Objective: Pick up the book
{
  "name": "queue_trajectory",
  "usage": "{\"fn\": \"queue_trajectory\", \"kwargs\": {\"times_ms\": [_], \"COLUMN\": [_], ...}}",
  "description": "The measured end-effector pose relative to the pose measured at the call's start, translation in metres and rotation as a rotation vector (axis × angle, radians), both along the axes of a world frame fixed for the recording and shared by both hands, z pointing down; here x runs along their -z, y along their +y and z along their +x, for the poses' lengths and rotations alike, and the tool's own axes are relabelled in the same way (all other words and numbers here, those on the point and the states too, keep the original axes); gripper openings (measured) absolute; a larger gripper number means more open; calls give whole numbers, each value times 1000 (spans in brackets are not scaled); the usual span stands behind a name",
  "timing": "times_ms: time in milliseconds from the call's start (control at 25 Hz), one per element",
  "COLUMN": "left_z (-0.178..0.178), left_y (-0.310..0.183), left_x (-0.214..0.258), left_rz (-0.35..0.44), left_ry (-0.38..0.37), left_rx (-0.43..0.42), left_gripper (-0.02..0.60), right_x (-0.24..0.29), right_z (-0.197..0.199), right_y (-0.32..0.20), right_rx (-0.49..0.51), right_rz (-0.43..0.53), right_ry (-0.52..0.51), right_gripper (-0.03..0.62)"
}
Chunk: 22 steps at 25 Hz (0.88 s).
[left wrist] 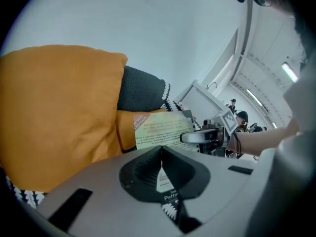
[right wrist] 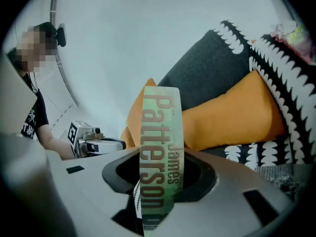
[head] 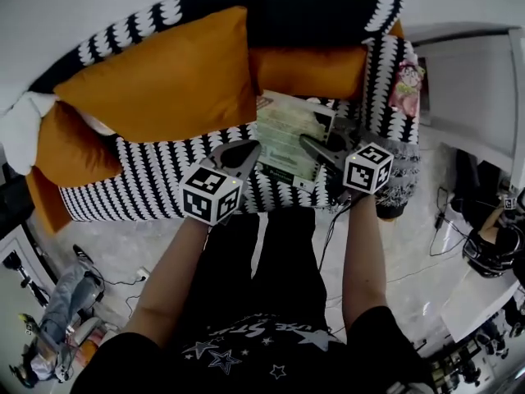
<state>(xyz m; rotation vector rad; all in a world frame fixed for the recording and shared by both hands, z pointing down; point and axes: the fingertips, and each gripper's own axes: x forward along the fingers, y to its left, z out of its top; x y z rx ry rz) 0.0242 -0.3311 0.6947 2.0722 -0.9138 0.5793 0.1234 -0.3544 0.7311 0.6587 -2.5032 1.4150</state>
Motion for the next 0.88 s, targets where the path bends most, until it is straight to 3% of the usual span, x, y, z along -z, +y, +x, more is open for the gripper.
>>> {"fn": "queue_trajectory", "kwargs": {"times_ms": [240, 640, 880], "left_z": [-16, -51, -75], "left_y": [17, 40, 57], "left_x": [50, 112, 147], "left_rz": [49, 128, 168], "left_ry": [79, 126, 158], "left_rx": [-30, -54, -59], "left_gripper": [8, 9, 9], "right_x": [55, 135, 188], "right_z": [-8, -18, -20], "right_y": [26, 63, 75], "right_rx": [-79, -175, -292], "right_rz": [61, 178, 315], "right_ry": [33, 96, 184], "right_gripper": [170, 167, 167]}}
